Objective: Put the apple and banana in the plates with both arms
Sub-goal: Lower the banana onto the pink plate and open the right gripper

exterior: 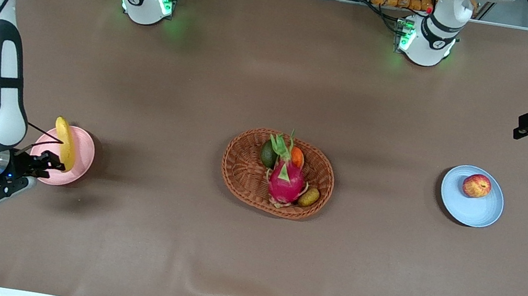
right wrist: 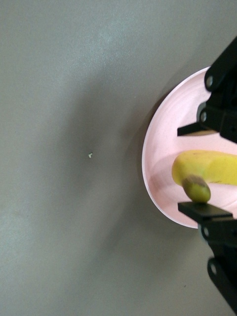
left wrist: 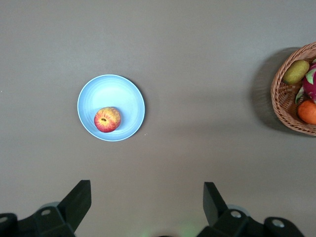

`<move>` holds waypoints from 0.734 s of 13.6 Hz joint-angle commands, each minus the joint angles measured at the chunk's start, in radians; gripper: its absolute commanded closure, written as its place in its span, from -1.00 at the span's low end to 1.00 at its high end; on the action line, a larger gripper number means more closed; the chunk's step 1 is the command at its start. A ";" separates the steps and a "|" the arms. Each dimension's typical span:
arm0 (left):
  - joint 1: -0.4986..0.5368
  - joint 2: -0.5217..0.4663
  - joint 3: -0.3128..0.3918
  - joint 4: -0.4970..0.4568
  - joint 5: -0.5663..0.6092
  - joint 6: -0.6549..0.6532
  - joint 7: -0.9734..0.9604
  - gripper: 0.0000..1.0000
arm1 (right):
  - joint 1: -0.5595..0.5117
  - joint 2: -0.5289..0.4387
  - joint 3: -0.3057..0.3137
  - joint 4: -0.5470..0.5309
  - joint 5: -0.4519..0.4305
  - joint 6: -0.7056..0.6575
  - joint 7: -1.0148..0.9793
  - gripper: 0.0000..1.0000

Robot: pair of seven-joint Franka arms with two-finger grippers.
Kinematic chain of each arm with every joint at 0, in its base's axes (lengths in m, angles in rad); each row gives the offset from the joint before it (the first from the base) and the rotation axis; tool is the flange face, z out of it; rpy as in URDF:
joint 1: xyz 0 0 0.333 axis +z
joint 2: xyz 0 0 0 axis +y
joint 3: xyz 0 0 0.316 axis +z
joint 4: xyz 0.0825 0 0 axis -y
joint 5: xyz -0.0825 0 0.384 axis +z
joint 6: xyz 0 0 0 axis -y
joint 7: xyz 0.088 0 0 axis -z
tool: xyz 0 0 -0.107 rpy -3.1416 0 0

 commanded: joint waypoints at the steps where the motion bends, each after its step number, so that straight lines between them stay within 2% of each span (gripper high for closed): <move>1: 0.002 0.009 0.004 0.020 -0.020 -0.013 0.024 -1.00 | 0.005 -0.028 0.015 0.019 -0.010 0.008 -0.018 -1.00; 6: 0.002 0.011 0.004 0.020 -0.020 -0.014 0.024 -1.00 | 0.014 -0.164 0.021 0.059 -0.010 -0.089 -0.020 -1.00; 10: 0.002 0.012 0.004 0.023 -0.020 -0.014 0.021 -1.00 | 0.059 -0.266 0.013 0.073 -0.018 -0.104 0.017 -1.00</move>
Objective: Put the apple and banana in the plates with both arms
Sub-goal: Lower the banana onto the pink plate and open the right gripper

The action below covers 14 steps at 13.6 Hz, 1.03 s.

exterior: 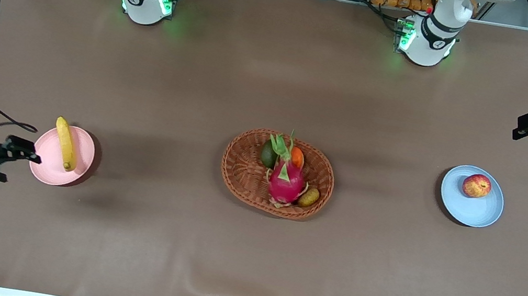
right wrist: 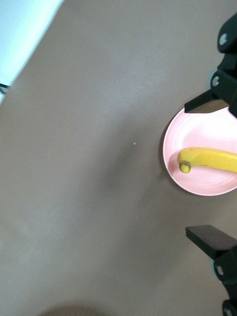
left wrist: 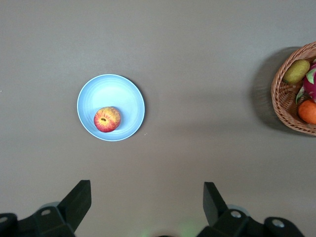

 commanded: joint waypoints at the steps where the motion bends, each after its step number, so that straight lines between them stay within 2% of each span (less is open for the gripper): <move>1: 0.002 0.010 0.004 0.023 -0.020 -0.013 0.022 -1.00 | 0.032 -0.066 -0.002 0.001 -0.019 -0.015 0.070 -1.00; 3: 0.002 0.010 0.004 0.024 -0.020 -0.014 0.021 -1.00 | 0.084 -0.132 -0.006 0.006 -0.034 -0.120 0.253 -1.00; 6: 0.002 0.010 0.004 0.026 -0.020 -0.013 0.023 -1.00 | 0.092 -0.190 0.000 0.018 -0.033 -0.259 0.568 -1.00; 8: 0.002 0.010 0.004 0.026 -0.018 -0.013 0.024 -1.00 | 0.092 -0.230 -0.002 0.018 -0.034 -0.328 0.697 -1.00; 11: 0.004 0.010 0.004 0.026 -0.020 -0.013 0.024 -1.00 | 0.060 -0.313 -0.005 0.009 -0.085 -0.380 0.711 -1.00; 14: 0.004 0.010 0.004 0.026 -0.020 -0.013 0.024 -1.00 | 0.003 -0.395 -0.008 -0.063 -0.105 -0.431 0.678 -1.00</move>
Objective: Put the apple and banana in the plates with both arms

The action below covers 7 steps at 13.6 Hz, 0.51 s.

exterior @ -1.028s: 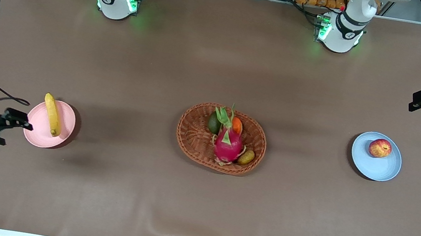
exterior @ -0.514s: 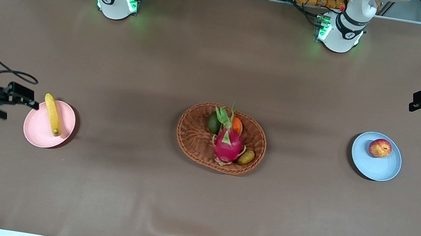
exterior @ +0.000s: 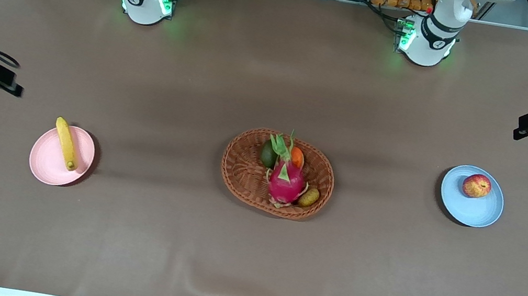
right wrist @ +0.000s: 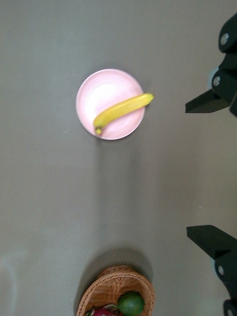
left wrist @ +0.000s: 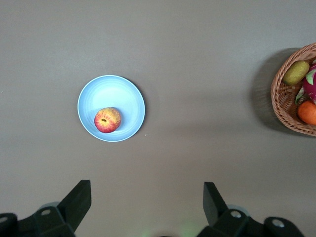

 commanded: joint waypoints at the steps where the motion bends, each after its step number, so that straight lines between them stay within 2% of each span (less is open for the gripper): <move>1: 0.003 0.010 0.004 0.022 -0.020 -0.013 0.024 -1.00 | -0.031 -0.101 -0.004 -0.094 -0.052 -0.010 -0.049 -1.00; 4: 0.003 0.010 0.004 0.022 -0.020 -0.013 0.024 -1.00 | -0.024 -0.230 -0.015 -0.232 -0.062 0.007 -0.033 -1.00; 6: 0.003 0.010 0.004 0.022 -0.020 -0.013 0.024 -1.00 | -0.028 -0.284 -0.016 -0.289 -0.068 0.016 -0.017 -1.00; 7: 0.003 0.010 0.004 0.022 -0.020 -0.013 0.024 -1.00 | -0.021 -0.297 -0.016 -0.301 -0.098 0.015 0.013 -1.00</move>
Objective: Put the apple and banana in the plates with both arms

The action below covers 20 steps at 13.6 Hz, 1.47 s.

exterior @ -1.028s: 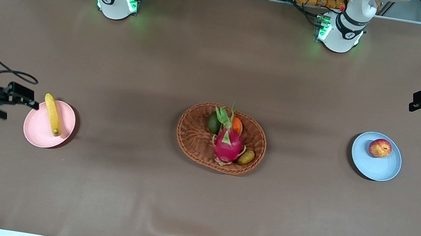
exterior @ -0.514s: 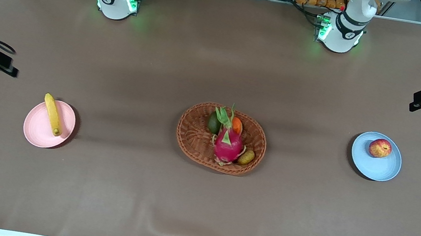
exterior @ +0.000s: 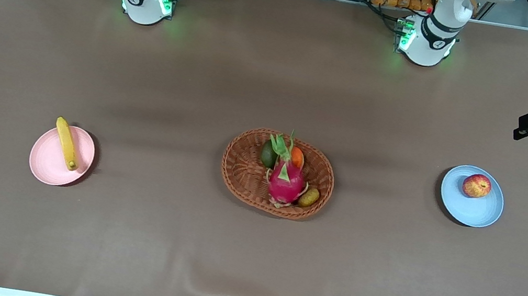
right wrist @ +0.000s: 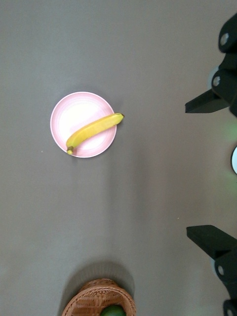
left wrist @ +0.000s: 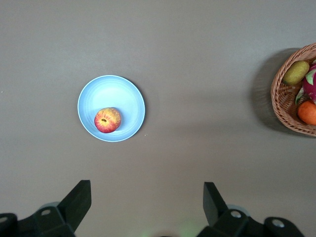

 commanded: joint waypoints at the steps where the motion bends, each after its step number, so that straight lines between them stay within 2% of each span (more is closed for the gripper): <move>1: 0.003 0.010 0.004 0.020 -0.020 -0.013 0.024 -1.00 | 0.012 -0.081 0.004 -0.098 -0.063 0.022 0.063 -1.00; 5: 0.003 0.016 0.004 0.022 -0.021 -0.013 0.024 -1.00 | 0.013 -0.114 0.004 -0.133 -0.077 0.030 0.064 -1.00; 9: 0.003 0.016 0.004 0.022 -0.020 -0.013 0.024 -1.00 | 0.052 -0.127 0.014 -0.144 -0.148 0.034 0.076 -1.00; 20: 0.003 0.016 0.004 0.019 -0.021 -0.013 0.024 -1.00 | 0.049 -0.111 0.009 -0.138 -0.100 0.065 0.065 -1.00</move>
